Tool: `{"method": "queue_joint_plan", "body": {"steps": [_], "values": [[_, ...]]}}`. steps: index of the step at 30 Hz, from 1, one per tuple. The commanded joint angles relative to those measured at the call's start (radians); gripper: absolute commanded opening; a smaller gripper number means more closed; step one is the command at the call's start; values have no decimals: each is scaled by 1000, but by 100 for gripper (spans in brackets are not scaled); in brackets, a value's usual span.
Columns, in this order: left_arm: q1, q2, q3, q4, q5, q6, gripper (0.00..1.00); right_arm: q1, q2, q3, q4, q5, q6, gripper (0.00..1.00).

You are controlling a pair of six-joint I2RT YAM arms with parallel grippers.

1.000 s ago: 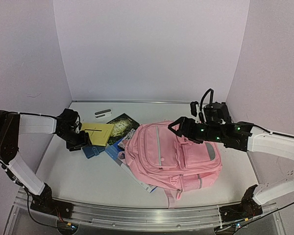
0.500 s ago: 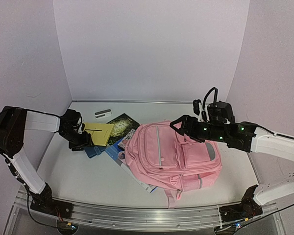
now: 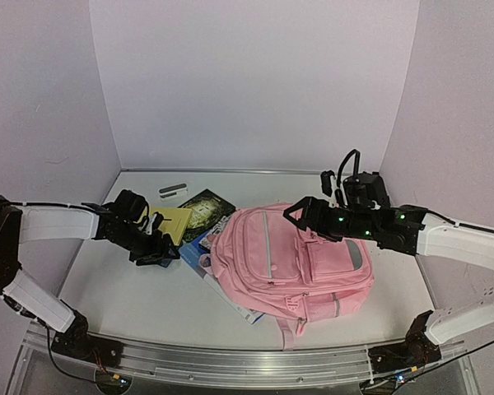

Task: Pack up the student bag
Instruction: Pick up the personal item from the center of the board.

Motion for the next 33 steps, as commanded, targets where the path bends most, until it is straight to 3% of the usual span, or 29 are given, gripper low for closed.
{"method": "queue_joint_plan", "body": {"steps": [1, 8, 15, 33], "values": [[32, -76, 36, -103, -169, -30, 70, 4, 6, 5, 11, 13, -10, 83], [139, 24, 104, -118, -155, 40, 78, 4, -6, 3, 11, 16, -11, 83], [150, 168, 206, -129, -151, 132, 82, 3, -24, -13, 10, 23, -2, 83], [150, 260, 240, -135, -148, 185, 83, 3, -5, -11, 11, 28, -4, 84]]}}
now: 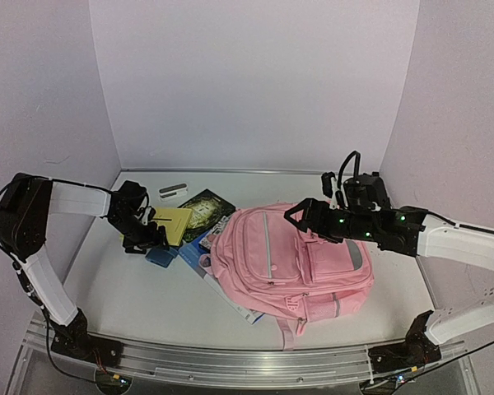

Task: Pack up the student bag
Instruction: Pick up the personal item from the center of the board.

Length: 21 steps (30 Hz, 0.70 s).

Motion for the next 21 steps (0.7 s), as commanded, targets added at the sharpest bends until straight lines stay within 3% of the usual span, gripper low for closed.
{"method": "queue_joint_plan", "body": {"steps": [1, 21], "values": [[5, 22, 35, -13, -4, 22, 82, 3, 2, 3, 11, 22, -5, 84], [4, 89, 59, -54, -10, -1, 60, 3, -16, 3, 11, 26, -7, 84]]}}
